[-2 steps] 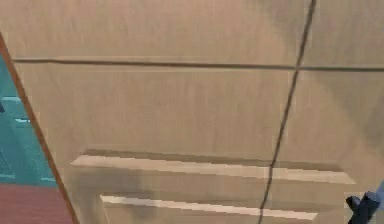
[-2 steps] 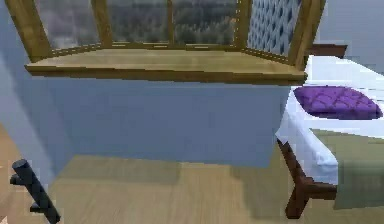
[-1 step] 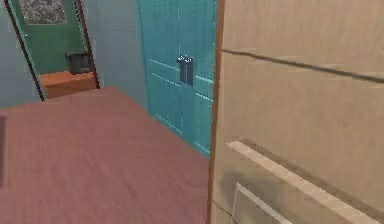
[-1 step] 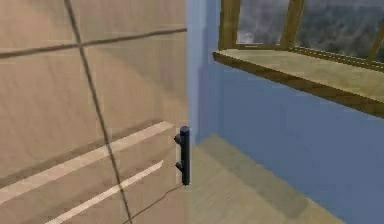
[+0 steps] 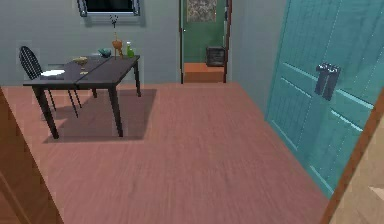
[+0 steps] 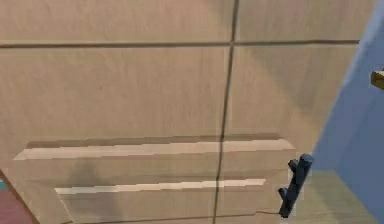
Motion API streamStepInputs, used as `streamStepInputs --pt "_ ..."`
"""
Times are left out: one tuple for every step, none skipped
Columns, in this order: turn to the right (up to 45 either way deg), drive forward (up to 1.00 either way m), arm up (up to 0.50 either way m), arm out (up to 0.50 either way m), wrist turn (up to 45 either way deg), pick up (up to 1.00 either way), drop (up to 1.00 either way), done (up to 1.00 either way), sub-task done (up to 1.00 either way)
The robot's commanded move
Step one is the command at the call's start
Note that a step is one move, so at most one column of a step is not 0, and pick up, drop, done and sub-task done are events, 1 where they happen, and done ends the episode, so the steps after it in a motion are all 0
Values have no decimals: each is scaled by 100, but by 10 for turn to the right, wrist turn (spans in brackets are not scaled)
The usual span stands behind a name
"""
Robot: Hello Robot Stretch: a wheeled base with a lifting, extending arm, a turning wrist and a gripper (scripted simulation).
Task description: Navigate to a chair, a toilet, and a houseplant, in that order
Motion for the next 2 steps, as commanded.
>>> streamStepInputs --pt "0 25 0 0 0 0 0 0 0" --pt "-30 0 0 0 0 0 0 0 0"
